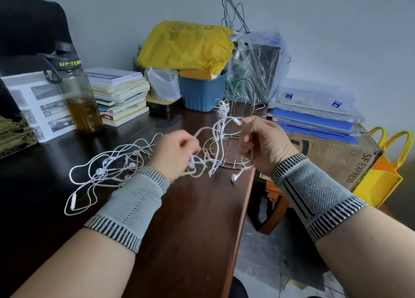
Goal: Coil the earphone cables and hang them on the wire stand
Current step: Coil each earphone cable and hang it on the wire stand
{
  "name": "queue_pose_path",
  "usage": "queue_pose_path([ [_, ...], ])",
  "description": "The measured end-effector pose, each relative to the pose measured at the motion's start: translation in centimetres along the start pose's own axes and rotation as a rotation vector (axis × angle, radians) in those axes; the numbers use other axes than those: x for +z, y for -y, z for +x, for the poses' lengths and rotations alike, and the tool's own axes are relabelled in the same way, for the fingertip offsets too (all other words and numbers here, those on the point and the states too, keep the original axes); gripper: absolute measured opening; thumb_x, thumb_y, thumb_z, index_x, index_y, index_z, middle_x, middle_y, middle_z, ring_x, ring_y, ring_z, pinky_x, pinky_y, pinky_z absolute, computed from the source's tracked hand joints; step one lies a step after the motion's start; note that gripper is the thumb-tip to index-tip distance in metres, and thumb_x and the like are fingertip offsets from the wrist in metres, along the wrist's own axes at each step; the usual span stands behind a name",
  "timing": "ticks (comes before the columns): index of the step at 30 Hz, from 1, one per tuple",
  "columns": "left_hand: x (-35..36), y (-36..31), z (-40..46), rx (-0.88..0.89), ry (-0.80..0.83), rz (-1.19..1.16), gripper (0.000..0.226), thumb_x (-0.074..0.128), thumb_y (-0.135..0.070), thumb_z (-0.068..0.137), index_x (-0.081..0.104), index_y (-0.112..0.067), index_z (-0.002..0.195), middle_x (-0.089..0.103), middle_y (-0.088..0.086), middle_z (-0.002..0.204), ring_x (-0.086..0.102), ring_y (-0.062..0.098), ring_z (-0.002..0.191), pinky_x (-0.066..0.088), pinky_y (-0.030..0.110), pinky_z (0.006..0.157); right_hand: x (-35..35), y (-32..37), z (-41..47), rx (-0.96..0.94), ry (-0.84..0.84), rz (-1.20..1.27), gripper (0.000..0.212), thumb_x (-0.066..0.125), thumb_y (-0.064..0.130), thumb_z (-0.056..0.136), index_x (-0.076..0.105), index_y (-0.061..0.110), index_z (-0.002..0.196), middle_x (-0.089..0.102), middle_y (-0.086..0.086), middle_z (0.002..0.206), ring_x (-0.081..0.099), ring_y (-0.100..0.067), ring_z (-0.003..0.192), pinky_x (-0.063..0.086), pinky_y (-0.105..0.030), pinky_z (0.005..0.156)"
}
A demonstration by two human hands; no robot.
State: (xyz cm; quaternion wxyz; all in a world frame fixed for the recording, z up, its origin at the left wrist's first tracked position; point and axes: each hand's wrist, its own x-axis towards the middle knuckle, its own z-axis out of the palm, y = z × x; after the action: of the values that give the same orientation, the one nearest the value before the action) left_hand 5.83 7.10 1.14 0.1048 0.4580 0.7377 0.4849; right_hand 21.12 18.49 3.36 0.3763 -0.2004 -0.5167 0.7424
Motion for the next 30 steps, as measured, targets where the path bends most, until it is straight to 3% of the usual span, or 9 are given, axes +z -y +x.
queue_pose_path([
  [2, -1.4, -0.5, 0.6, -0.056, -0.183, -0.158, 0.017, 0.055, -0.021, 0.096, 0.066, -0.013, 0.086, 0.068, 0.001, 0.078, 0.05, -0.002, 0.043, 0.043, 0.018, 0.043, -0.2, -0.1, 0.0, -0.018, 0.008, -0.088, 0.021, 0.056, -0.01, 0.076, 0.061, 0.009, 0.068, 0.041, -0.003, 0.053, 0.027, -0.012, 0.04, 0.016, -0.026, 0.05],
  [5, -2.7, -0.4, 1.4, -0.075, -0.345, -0.342, 0.016, 0.059, -0.027, 0.094, 0.066, -0.023, 0.08, 0.066, -0.005, 0.07, 0.058, 0.015, 0.069, 0.055, 0.041, 0.074, -0.1, -0.5, 0.0, -0.035, -0.001, -0.206, 0.019, 0.058, -0.009, 0.084, 0.064, 0.007, 0.074, 0.048, -0.002, 0.05, 0.028, -0.009, 0.037, 0.017, -0.021, 0.045],
  [8, -3.2, -0.2, 1.7, -0.083, -0.344, -0.396, 0.016, 0.06, -0.029, 0.093, 0.066, -0.026, 0.079, 0.065, -0.011, 0.061, 0.057, 0.019, 0.075, 0.051, 0.041, 0.077, 0.0, -0.7, 0.0, -0.026, 0.002, -0.226, 0.019, 0.057, -0.009, 0.084, 0.065, 0.006, 0.074, 0.049, -0.003, 0.052, 0.028, -0.008, 0.036, 0.019, -0.016, 0.041],
  [12, -3.5, 0.3, 1.9, -0.066, -0.337, -0.371, 0.016, 0.064, -0.035, 0.089, 0.07, -0.033, 0.074, 0.068, -0.012, 0.069, 0.063, 0.013, 0.078, 0.054, 0.043, 0.086, 0.0, -0.7, 0.0, -0.02, 0.007, -0.217, 0.02, 0.053, -0.011, 0.083, 0.064, 0.004, 0.074, 0.048, -0.004, 0.053, 0.027, -0.008, 0.035, 0.014, -0.021, 0.044],
  [17, -3.7, -0.4, 1.6, 0.039, -0.31, -0.295, 0.01, 0.065, -0.027, 0.091, 0.072, -0.026, 0.084, 0.067, -0.012, 0.071, 0.057, -0.005, 0.063, 0.049, 0.02, 0.067, 0.2, -0.6, 0.1, -0.024, -0.01, -0.259, 0.02, 0.051, -0.009, 0.082, 0.066, 0.002, 0.075, 0.047, -0.005, 0.053, 0.025, -0.009, 0.036, 0.014, -0.021, 0.045],
  [20, -3.4, -1.6, 0.8, 0.089, -0.274, -0.235, 0.007, 0.067, -0.022, 0.091, 0.072, -0.026, 0.09, 0.069, -0.007, 0.078, 0.057, -0.004, 0.064, 0.043, 0.006, 0.053, 0.7, -0.6, 0.1, -0.04, -0.037, -0.361, 0.017, 0.059, -0.005, 0.082, 0.067, 0.008, 0.076, 0.05, -0.003, 0.049, 0.029, -0.009, 0.035, 0.019, -0.017, 0.039],
  [24, -3.1, -2.1, 0.3, 0.116, -0.137, -0.173, 0.005, 0.07, -0.022, 0.088, 0.074, -0.026, 0.087, 0.073, 0.015, 0.087, 0.059, 0.011, 0.07, 0.043, 0.005, 0.05, 1.7, -0.5, 0.0, -0.086, -0.016, -0.516, 0.009, 0.063, 0.003, 0.085, 0.066, 0.007, 0.077, 0.045, 0.004, 0.042, 0.034, -0.006, 0.031, 0.025, -0.016, 0.034],
  [27, -2.7, -1.9, 0.2, 0.124, -0.037, -0.11, 0.009, 0.071, -0.025, 0.087, 0.077, -0.02, 0.092, 0.074, 0.007, 0.087, 0.064, 0.008, 0.07, 0.046, 0.007, 0.053, 2.7, 0.0, -0.3, -0.08, 0.034, -0.533, 0.033, 0.063, 0.034, 0.09, 0.07, 0.003, 0.081, 0.037, 0.007, 0.038, 0.03, -0.005, 0.031, 0.027, -0.017, 0.036],
  [30, -2.4, -1.7, 0.2, 0.141, 0.036, -0.065, 0.007, 0.073, -0.027, 0.085, 0.075, -0.033, 0.085, 0.075, -0.006, 0.083, 0.07, 0.01, 0.081, 0.055, 0.019, 0.066, 3.4, 0.2, -0.8, -0.085, 0.112, -0.619, 0.046, 0.063, 0.04, 0.088, 0.068, -0.006, 0.084, 0.039, 0.009, 0.033, 0.034, -0.002, 0.03, 0.028, -0.011, 0.037],
])
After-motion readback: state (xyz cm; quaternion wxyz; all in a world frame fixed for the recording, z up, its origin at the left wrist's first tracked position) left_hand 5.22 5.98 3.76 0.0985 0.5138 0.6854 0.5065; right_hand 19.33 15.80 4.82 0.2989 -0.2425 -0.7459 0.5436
